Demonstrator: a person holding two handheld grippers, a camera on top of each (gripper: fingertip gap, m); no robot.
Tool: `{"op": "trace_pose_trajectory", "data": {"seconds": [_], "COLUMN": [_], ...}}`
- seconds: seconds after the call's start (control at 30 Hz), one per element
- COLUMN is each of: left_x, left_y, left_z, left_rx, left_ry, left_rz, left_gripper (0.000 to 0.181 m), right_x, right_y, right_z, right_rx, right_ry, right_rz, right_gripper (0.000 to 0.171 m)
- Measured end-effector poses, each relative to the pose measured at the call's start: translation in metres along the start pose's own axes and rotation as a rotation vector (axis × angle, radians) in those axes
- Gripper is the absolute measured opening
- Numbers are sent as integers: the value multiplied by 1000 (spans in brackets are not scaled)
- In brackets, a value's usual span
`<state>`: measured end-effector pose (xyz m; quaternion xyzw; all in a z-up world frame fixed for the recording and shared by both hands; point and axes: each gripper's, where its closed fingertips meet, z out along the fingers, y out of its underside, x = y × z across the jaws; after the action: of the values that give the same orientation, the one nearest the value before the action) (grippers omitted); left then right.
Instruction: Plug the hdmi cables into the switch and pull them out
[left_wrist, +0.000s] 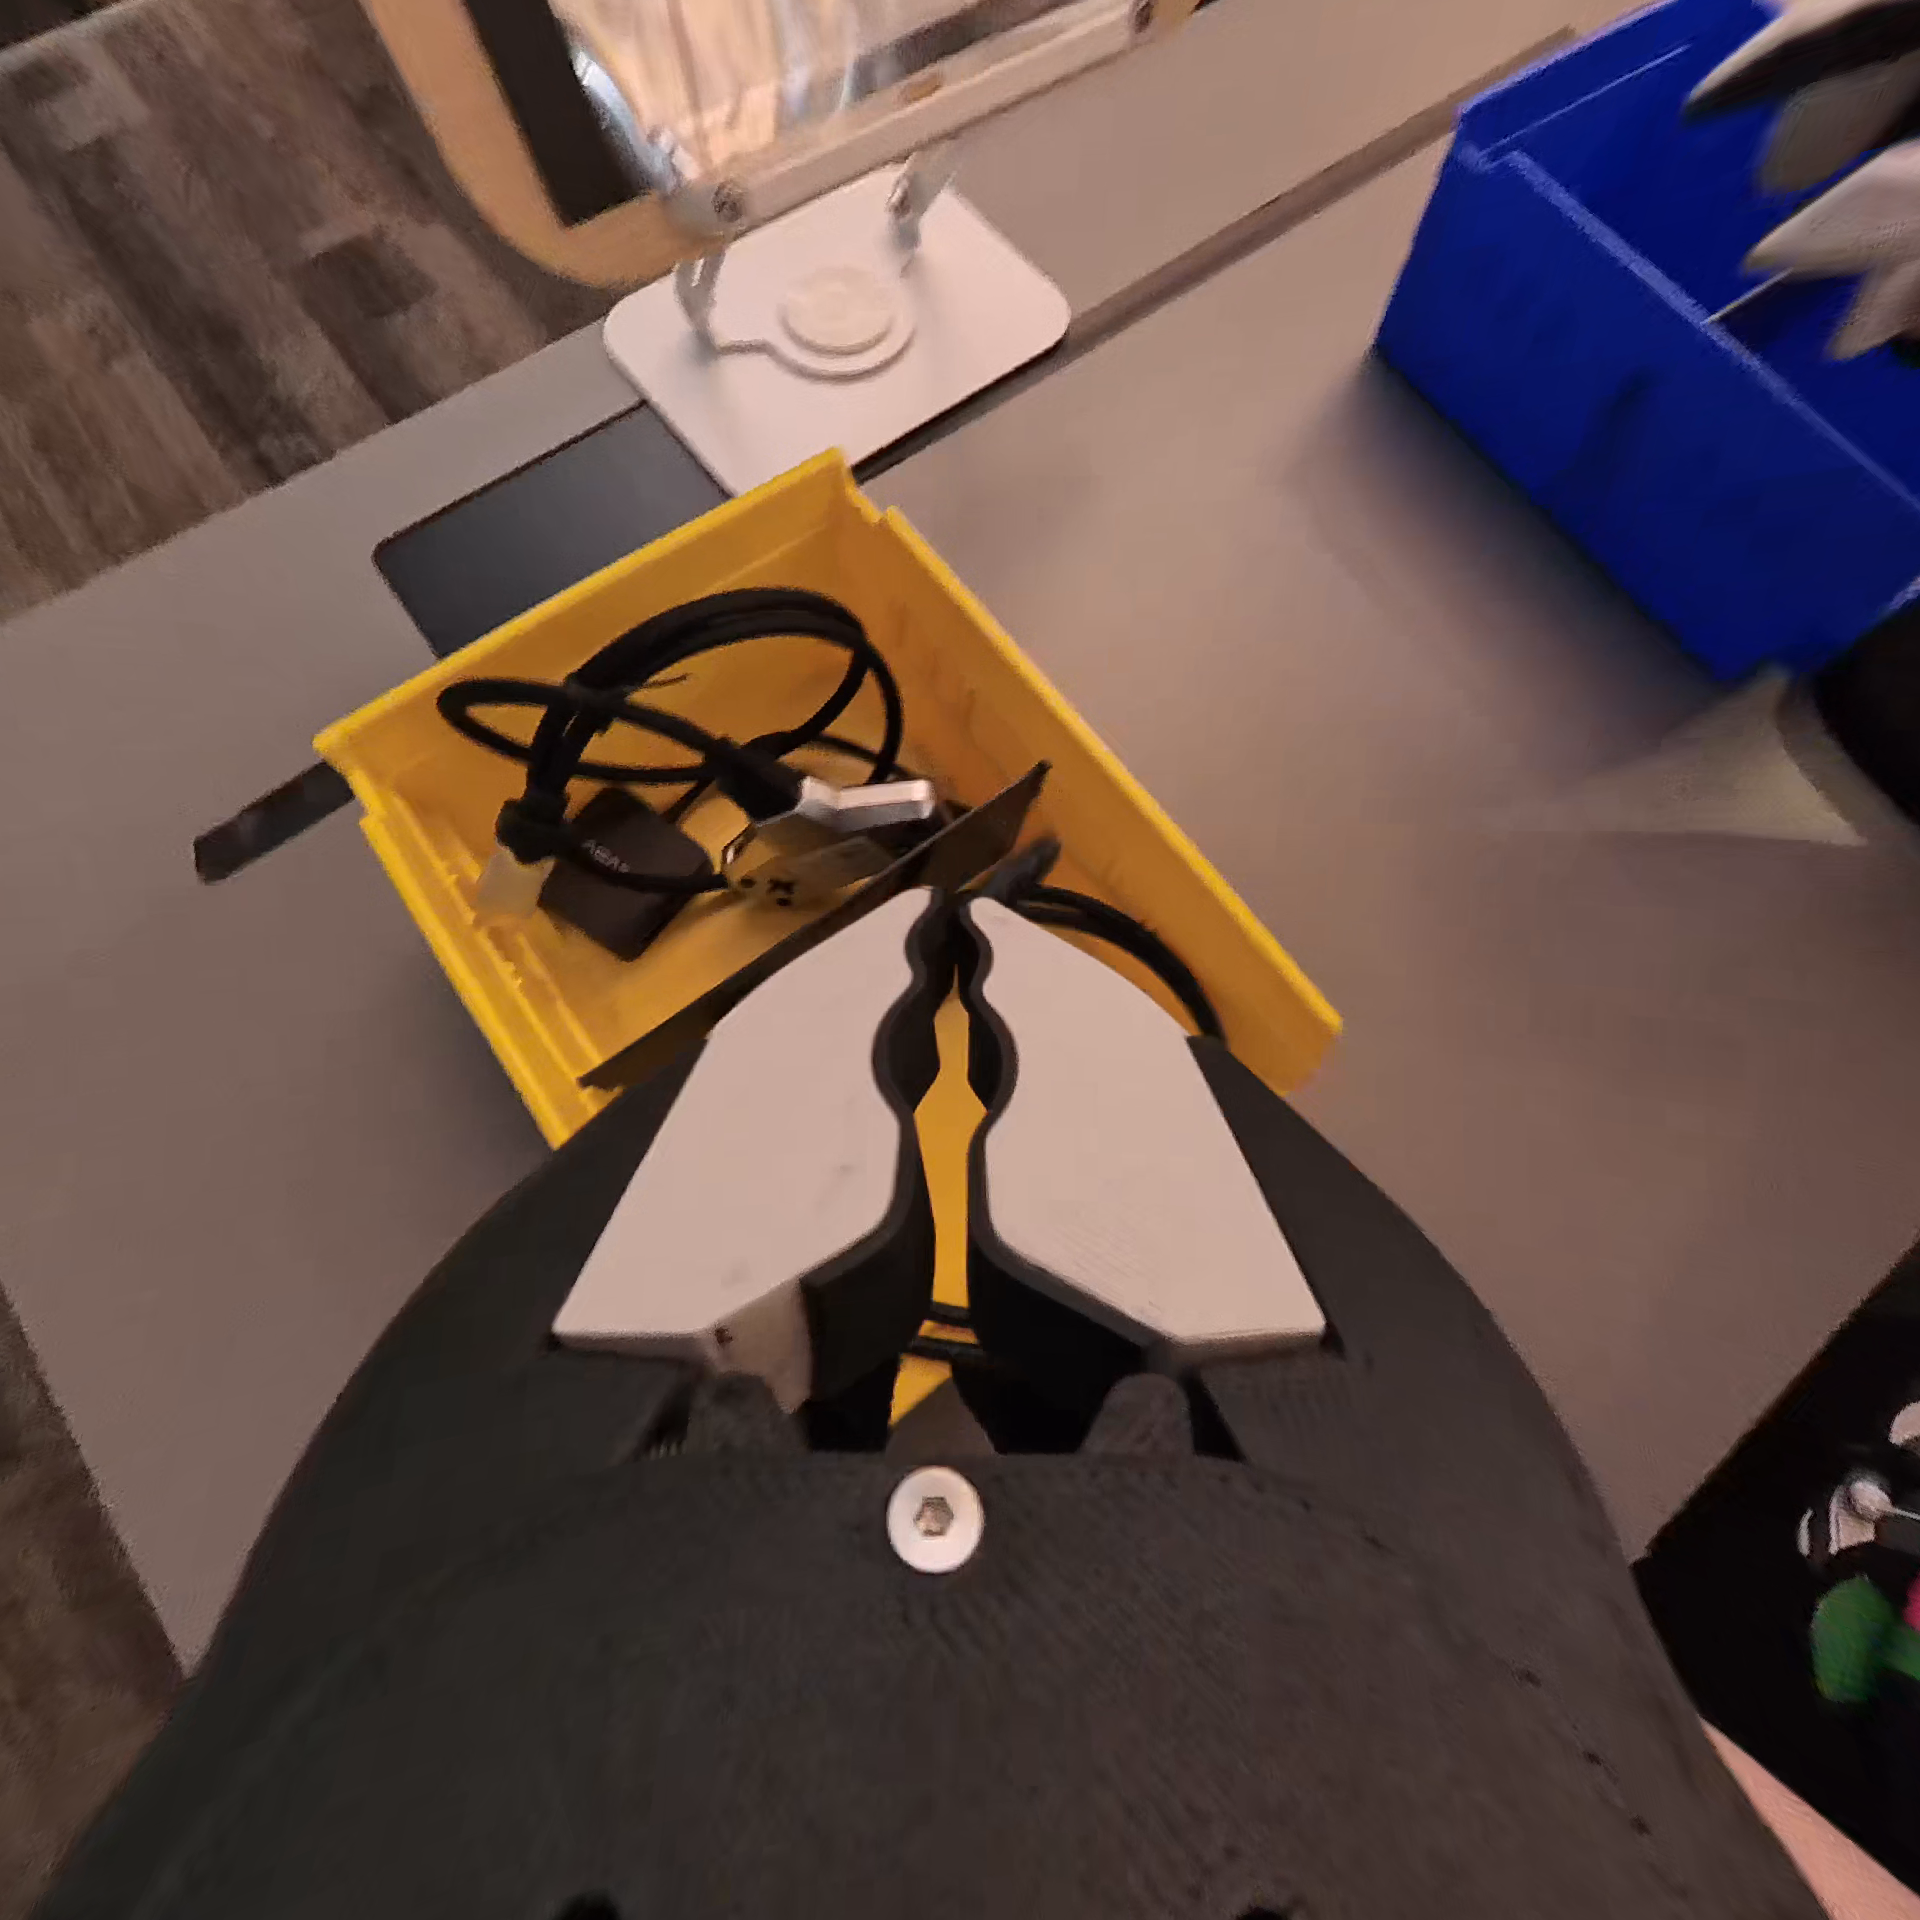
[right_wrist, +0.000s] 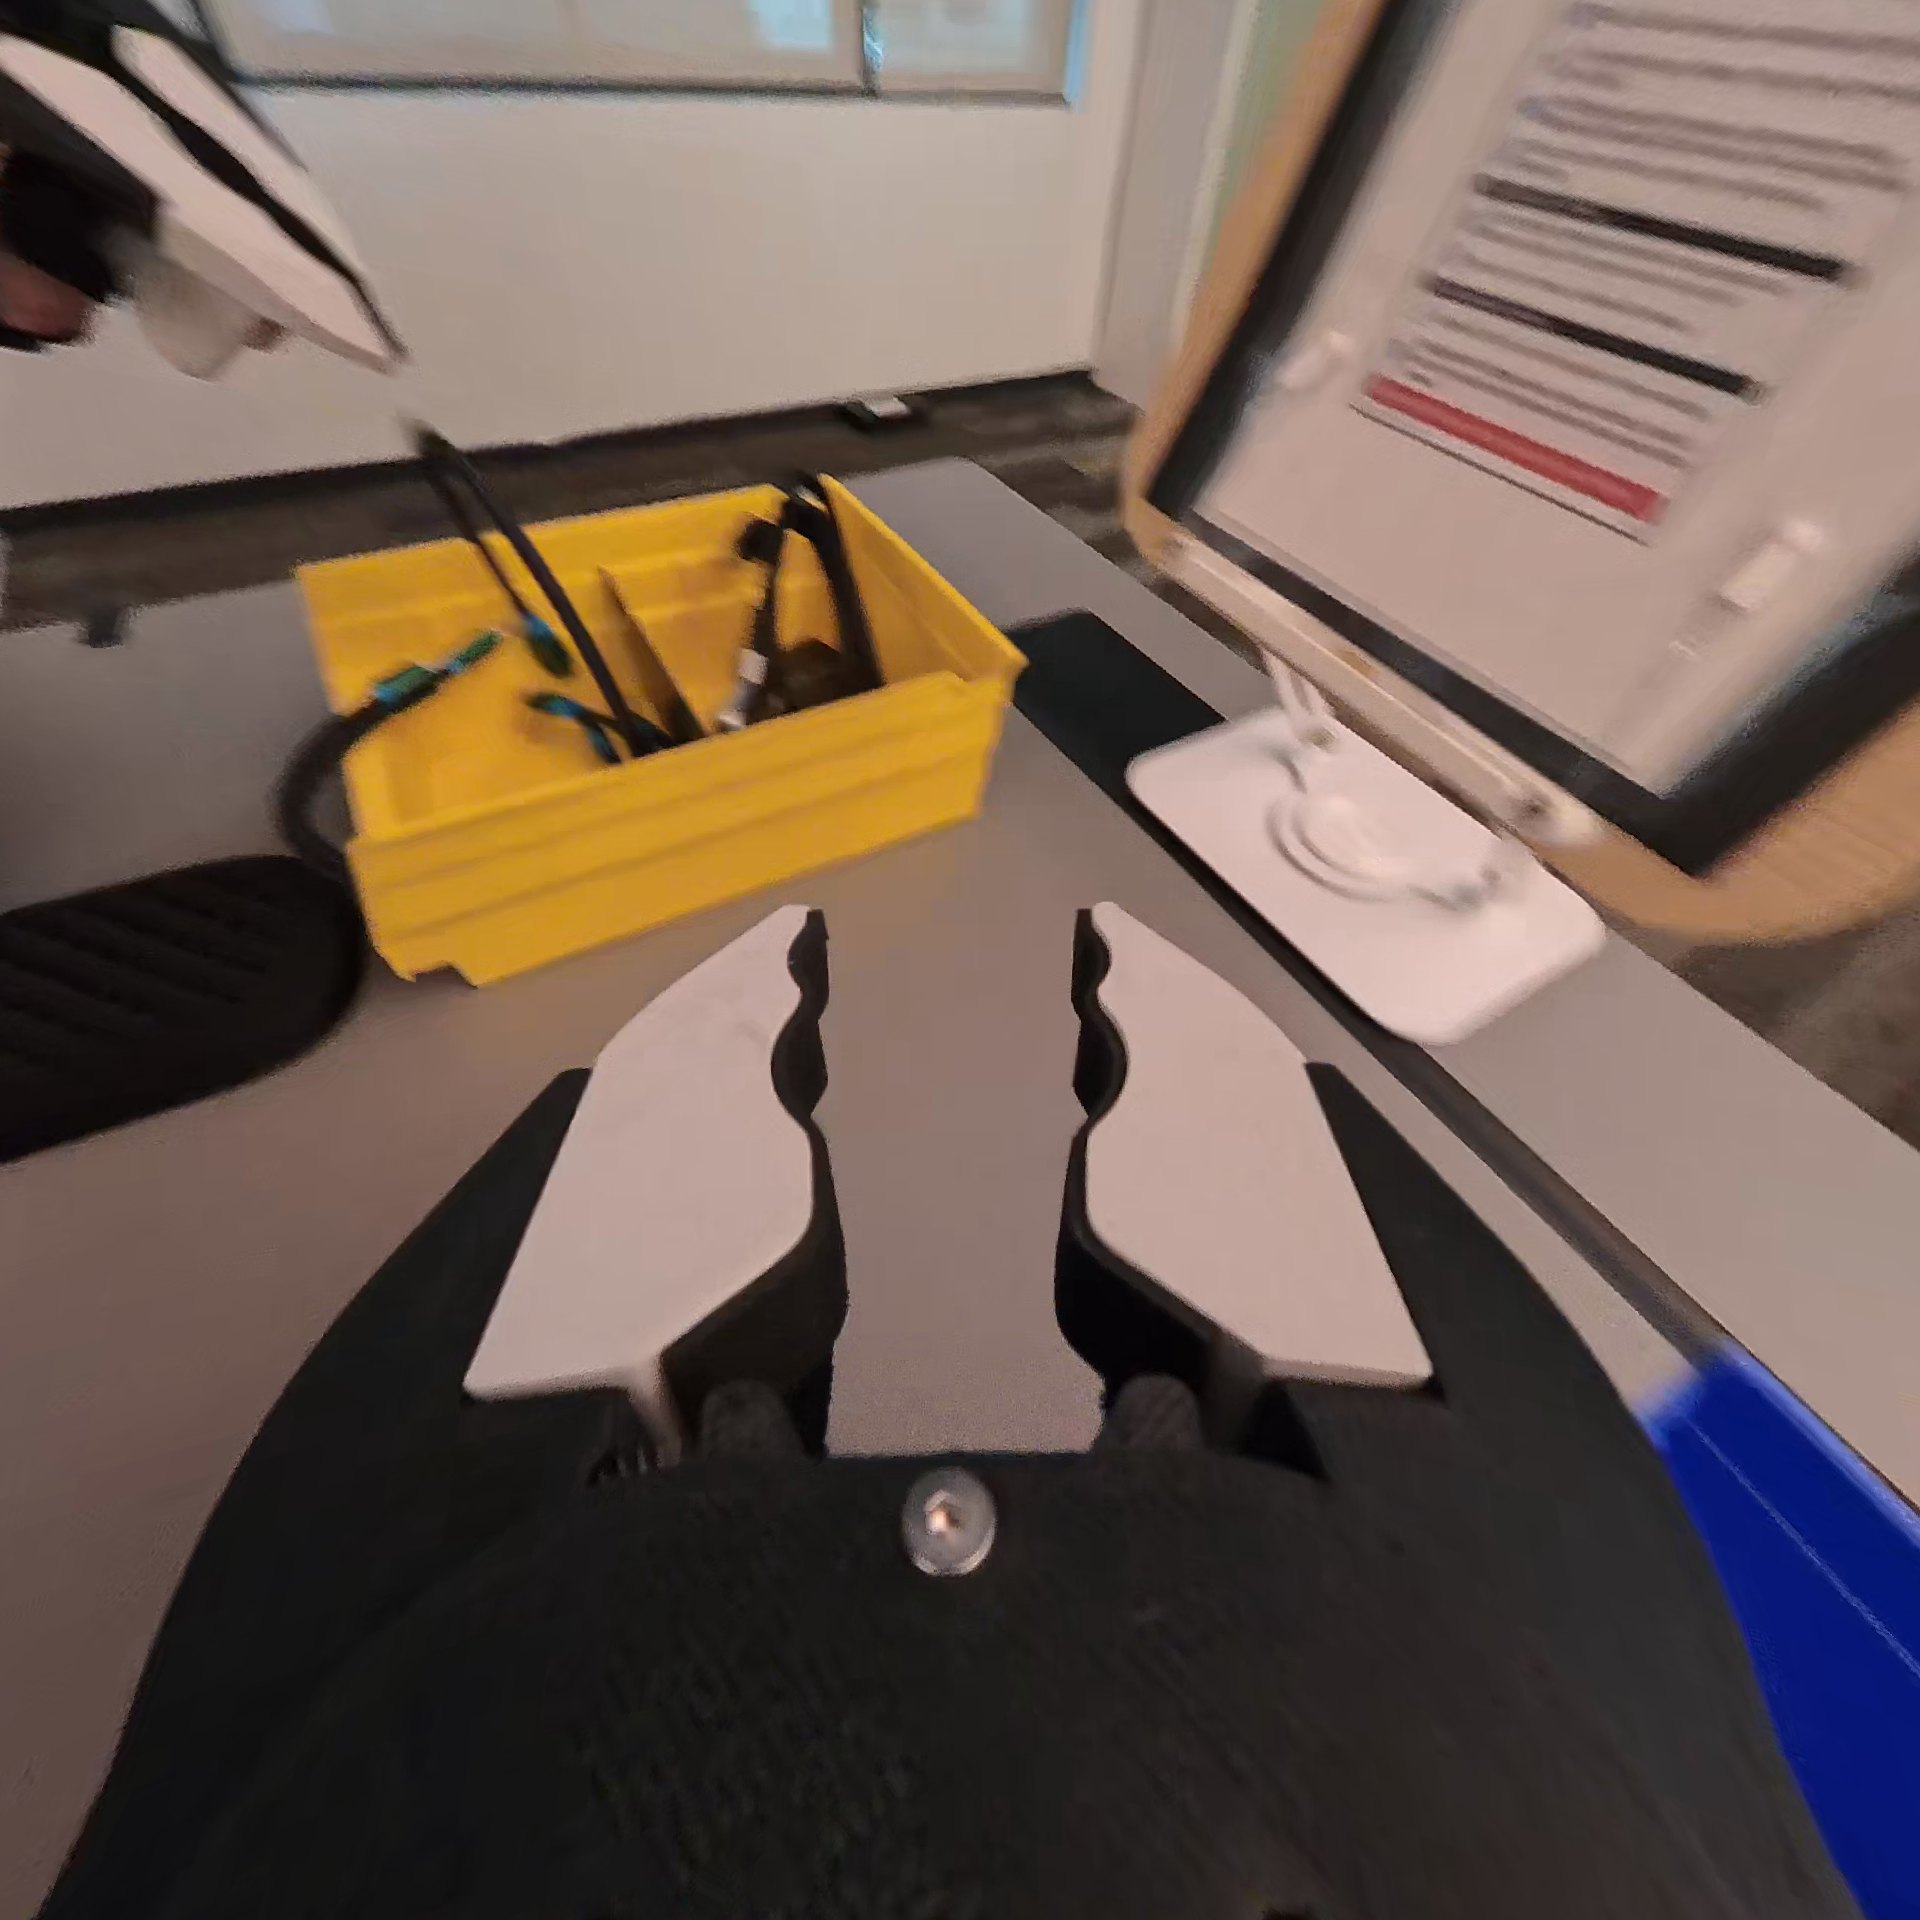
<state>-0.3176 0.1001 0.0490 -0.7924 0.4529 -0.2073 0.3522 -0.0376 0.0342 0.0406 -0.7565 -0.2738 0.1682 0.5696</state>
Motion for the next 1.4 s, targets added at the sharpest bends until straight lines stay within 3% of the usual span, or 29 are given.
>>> {"op": "trace_pose_trajectory", "data": {"seconds": [0.1, 0.3, 0.43, 0.47, 0.67, 0.77, 1.07, 1.3, 1.4], "left_x": [18, 20, 5, 7, 72, 79, 73, 75, 76], "left_y": [-8, 35, 79, 88, 110, 129, 152, 161, 165], "left_z": [-11, 6, 7, 5, -12, -3, 36, 40, 39], "left_rx": [35, -191, -379, -405, -434, -566, -785, -838, -864], "left_ry": [41, 11, -34, -12, 336, 351, 454, 549, 560], "left_rz": [16, 95, 97, 75, 105, 173, 74, 5, -5], "left_gripper": [0, 3, 30, 27, 50, 62, 45, 9, 9], "right_x": [-54, -138, -156, -159, -156, -148, -130, -123, -122], "right_y": [-12, 22, 35, 35, 31, 28, 18, 21, 22], "right_z": [33, 88, 94, 93, 87, 82, 68, 66, 65], "right_rx": [79, -60, -111, -105, -89, -80, -54, -76, -81], "right_ry": [-140, -273, -275, -289, -326, -338, -335, -336, -336], "right_rz": [-42, -247, -339, -337, -271, -211, -140, -129, -130], "right_gripper": [47, 47, 48, 48, 48, 47, 47, 47, 47]}}
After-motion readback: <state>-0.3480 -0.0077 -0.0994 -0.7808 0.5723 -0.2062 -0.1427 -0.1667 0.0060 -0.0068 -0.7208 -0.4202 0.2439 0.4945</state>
